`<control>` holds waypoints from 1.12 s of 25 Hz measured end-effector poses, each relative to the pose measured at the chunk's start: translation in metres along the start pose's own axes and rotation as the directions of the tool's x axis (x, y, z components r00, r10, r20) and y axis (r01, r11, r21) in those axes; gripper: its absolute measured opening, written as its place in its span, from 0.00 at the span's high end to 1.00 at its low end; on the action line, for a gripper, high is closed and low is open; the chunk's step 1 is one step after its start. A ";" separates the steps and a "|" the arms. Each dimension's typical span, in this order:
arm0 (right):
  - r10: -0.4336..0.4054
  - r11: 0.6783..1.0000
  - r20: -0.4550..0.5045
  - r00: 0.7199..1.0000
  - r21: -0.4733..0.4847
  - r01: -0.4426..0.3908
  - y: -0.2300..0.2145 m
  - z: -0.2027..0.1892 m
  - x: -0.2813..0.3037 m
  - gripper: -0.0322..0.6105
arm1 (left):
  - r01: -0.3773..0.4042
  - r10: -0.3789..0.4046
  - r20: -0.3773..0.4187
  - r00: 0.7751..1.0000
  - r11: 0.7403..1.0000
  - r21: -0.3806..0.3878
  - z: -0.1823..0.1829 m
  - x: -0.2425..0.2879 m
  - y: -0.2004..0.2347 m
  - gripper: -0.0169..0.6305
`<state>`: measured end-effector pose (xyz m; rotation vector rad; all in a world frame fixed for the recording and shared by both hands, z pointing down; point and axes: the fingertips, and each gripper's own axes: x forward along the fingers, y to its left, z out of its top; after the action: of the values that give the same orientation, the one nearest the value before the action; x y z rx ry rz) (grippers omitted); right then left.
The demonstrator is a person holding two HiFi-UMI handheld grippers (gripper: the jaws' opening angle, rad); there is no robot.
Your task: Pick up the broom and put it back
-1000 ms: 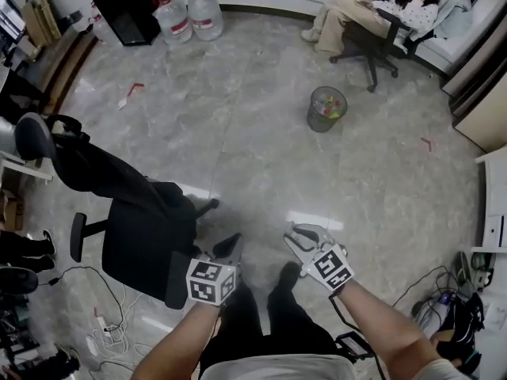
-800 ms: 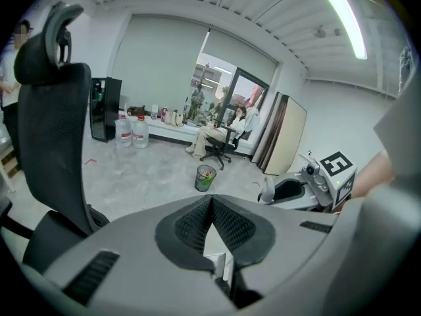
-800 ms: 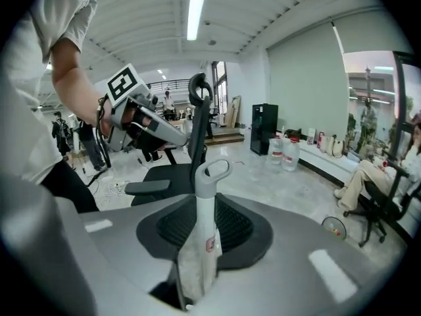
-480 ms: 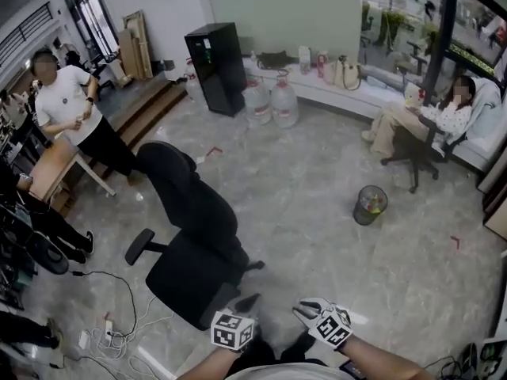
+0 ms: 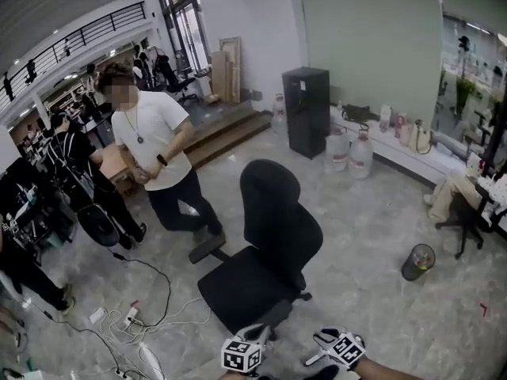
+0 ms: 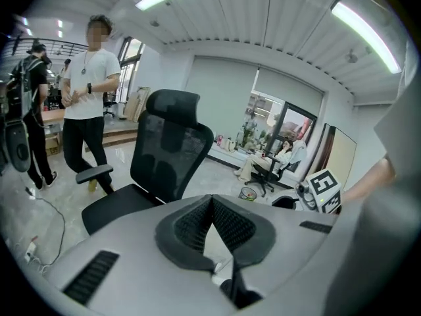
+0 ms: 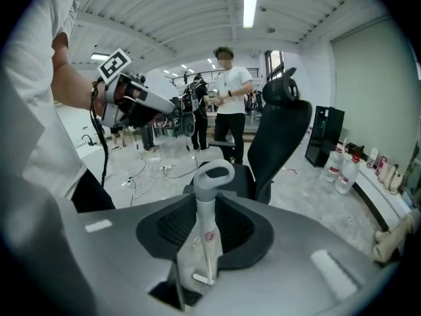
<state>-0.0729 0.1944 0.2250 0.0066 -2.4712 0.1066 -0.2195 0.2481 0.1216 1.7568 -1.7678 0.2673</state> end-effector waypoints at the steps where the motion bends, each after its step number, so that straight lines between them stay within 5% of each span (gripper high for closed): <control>1: 0.002 1.000 -0.010 1.000 -0.004 -0.002 0.006 -0.003 0.018 0.81 | -0.015 0.015 0.015 1.000 1.000 -0.013 -0.009 -0.012 0.012 0.96; 5: -0.041 0.999 0.020 0.999 0.008 0.041 0.017 0.031 0.093 0.81 | -0.063 0.066 0.080 0.995 0.997 -0.046 -0.034 -0.066 0.062 0.96; 13: -0.078 0.994 -0.047 0.996 0.074 0.081 0.032 0.090 0.177 0.80 | -0.086 0.093 0.067 0.993 0.991 -0.102 -0.053 -0.141 0.111 0.96; 20: -0.114 0.988 -0.058 0.992 0.101 0.119 0.022 0.104 0.218 0.80 | -0.098 0.107 0.077 0.991 0.989 -0.114 -0.048 -0.144 0.153 0.96; 28: -0.140 0.981 -0.032 0.990 0.130 0.143 0.024 0.111 0.208 0.75 | -0.102 0.113 0.087 0.990 0.986 -0.131 -0.038 -0.139 0.144 0.96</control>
<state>-0.3050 0.2145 0.2652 0.2370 -2.4282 0.2072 -0.3581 0.3973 0.1147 1.6111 -1.9070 0.1158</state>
